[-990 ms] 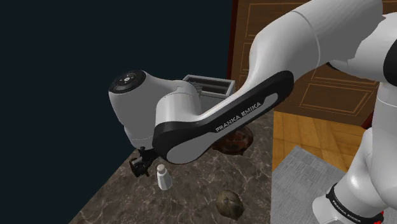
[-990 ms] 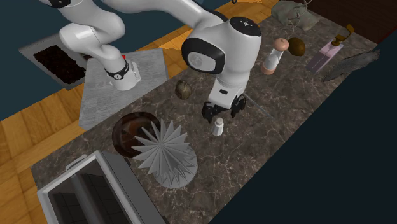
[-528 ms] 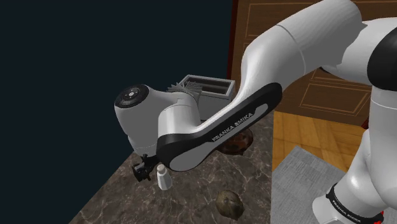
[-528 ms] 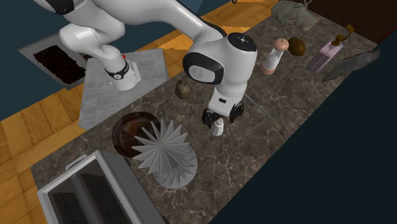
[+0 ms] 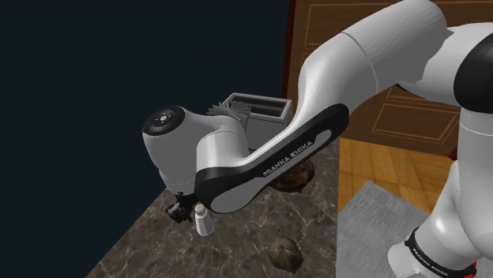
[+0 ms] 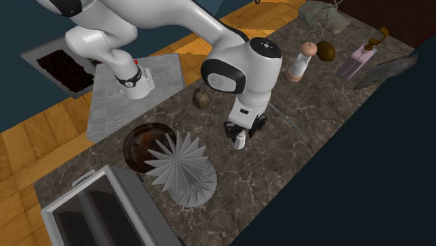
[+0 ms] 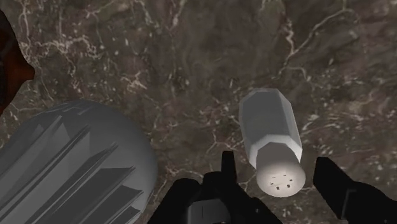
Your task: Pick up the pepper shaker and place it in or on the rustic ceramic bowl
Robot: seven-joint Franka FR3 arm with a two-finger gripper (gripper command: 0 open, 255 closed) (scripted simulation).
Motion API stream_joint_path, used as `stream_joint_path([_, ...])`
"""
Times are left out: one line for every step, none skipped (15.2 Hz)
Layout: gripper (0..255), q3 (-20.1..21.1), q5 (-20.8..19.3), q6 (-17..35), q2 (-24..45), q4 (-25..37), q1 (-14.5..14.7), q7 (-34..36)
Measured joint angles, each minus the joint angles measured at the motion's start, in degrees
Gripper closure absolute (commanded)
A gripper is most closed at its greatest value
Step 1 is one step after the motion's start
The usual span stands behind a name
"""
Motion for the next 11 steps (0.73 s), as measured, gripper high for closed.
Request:
stream_joint_path([255, 0.0, 0.0, 0.0, 0.0, 0.0, 0.0, 0.0])
stream_joint_path([255, 0.0, 0.0, 0.0, 0.0, 0.0, 0.0, 0.0])
stream_joint_path([255, 0.0, 0.0, 0.0, 0.0, 0.0, 0.0, 0.0])
stream_joint_path([255, 0.0, 0.0, 0.0, 0.0, 0.0, 0.0, 0.0])
stream_joint_path([255, 0.0, 0.0, 0.0, 0.0, 0.0, 0.0, 0.0])
stream_joint_path([255, 0.0, 0.0, 0.0, 0.0, 0.0, 0.0, 0.0])
stream_joint_path([255, 0.0, 0.0, 0.0, 0.0, 0.0, 0.0, 0.0])
stream_joint_path([255, 0.0, 0.0, 0.0, 0.0, 0.0, 0.0, 0.0])
stream_joint_path([255, 0.0, 0.0, 0.0, 0.0, 0.0, 0.0, 0.0])
stream_joint_path([255, 0.1, 0.2, -0.3, -0.2, 0.1, -0.1, -0.2])
stream_joint_path([255, 0.1, 0.3, -0.8, -0.3, 0.6, 0.0, -0.3])
